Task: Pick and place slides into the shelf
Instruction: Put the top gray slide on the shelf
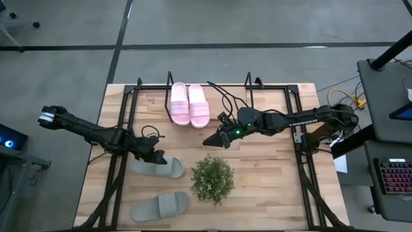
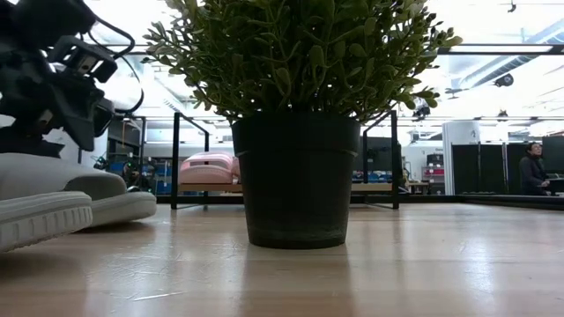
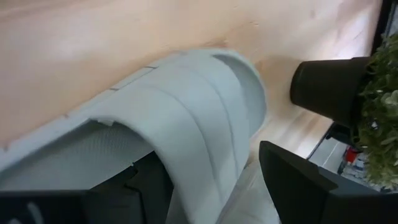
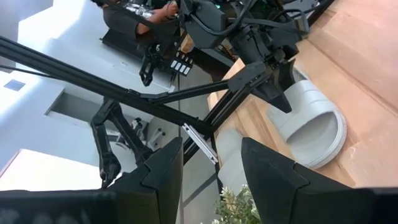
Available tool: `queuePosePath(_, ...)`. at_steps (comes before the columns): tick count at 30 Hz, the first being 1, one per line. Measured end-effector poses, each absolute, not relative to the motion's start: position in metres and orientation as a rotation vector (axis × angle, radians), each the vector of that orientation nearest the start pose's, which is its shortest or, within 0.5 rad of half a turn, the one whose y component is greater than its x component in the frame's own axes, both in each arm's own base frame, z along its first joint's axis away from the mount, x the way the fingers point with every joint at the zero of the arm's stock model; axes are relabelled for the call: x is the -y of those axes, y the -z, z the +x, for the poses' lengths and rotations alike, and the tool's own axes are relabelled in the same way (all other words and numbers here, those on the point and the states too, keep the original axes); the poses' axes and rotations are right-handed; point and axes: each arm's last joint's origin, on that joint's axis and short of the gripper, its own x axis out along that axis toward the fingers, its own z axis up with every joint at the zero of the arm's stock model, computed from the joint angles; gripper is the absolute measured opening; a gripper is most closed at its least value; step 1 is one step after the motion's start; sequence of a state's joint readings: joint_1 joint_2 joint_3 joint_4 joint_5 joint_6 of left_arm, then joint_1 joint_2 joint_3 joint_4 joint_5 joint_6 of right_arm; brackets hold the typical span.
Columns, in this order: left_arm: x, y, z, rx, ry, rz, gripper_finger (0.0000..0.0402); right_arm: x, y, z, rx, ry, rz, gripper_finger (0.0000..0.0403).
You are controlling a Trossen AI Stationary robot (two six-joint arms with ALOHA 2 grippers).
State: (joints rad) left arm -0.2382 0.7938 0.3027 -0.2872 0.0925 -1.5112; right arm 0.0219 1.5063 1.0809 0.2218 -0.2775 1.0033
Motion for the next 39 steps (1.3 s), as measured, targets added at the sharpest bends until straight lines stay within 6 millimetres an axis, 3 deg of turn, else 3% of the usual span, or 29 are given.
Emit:
queuePosePath(9,0.040,-0.159,0.153,-0.831,-0.308,-1.360,0.0195,-0.018,-0.301,0.344,-0.339,-0.178,1.017,0.0155)
queuePosePath(24,0.040,-0.163,0.153,-0.807,-0.265,-1.346,0.0007,-0.019,-0.301,0.344,-0.341,-0.181,1.016,0.0155)
queuePosePath(39,0.039,-0.175,0.149,-0.738,-0.196,-1.366,0.0001,-0.020,-0.301,0.344,-0.336,-0.171,1.006,0.0155)
